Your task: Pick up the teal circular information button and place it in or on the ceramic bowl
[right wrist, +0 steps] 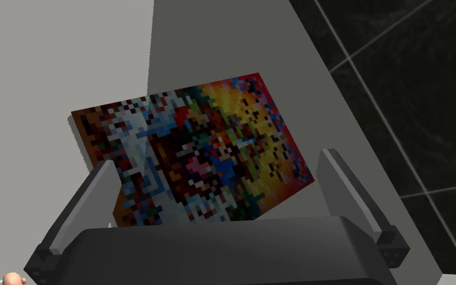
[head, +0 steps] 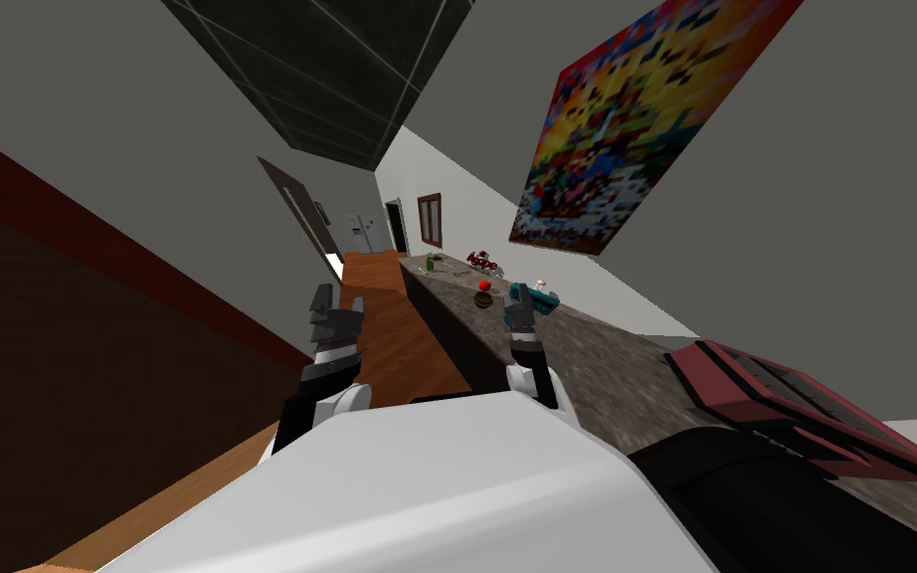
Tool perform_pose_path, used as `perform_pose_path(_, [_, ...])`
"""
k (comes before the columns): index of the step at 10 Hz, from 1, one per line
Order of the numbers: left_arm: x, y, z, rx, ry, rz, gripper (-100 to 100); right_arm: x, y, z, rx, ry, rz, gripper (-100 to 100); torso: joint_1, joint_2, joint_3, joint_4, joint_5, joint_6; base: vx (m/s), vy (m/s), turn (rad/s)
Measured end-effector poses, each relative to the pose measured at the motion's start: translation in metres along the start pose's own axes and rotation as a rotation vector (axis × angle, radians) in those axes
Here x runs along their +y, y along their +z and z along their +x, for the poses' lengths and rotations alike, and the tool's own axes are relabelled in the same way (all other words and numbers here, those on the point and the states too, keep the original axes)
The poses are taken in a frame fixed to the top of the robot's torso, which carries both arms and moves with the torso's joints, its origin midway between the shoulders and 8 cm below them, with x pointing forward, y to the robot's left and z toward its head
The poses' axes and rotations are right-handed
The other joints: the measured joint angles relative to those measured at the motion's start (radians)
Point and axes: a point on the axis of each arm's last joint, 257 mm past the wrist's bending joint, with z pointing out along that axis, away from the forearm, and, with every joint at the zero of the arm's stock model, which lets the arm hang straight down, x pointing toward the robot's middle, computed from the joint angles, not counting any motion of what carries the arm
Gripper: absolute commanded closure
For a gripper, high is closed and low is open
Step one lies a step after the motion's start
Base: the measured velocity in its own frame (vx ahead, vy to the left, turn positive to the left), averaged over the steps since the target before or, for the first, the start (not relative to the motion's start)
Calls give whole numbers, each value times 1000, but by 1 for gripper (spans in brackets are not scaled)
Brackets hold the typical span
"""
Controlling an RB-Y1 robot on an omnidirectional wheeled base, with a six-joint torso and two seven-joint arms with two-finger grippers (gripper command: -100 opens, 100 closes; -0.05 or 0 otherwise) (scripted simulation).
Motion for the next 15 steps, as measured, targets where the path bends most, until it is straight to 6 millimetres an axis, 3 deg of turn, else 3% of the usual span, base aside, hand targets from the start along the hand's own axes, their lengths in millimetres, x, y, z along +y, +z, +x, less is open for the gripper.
perform_pose_path(8, [0, 0, 0, 0, 0, 0, 0, -66, -49, -21, 163, -192, 180, -100, -3, 3, 2, 1, -1, 0, -49, -33, 32])
perform_pose_path(15, [0, 0, 0, 0, 0, 0, 0, -107, -91, -45, 309, -338, 312, -100, -1, 2, 1, 1, 0, 0, -31, -17, 36])
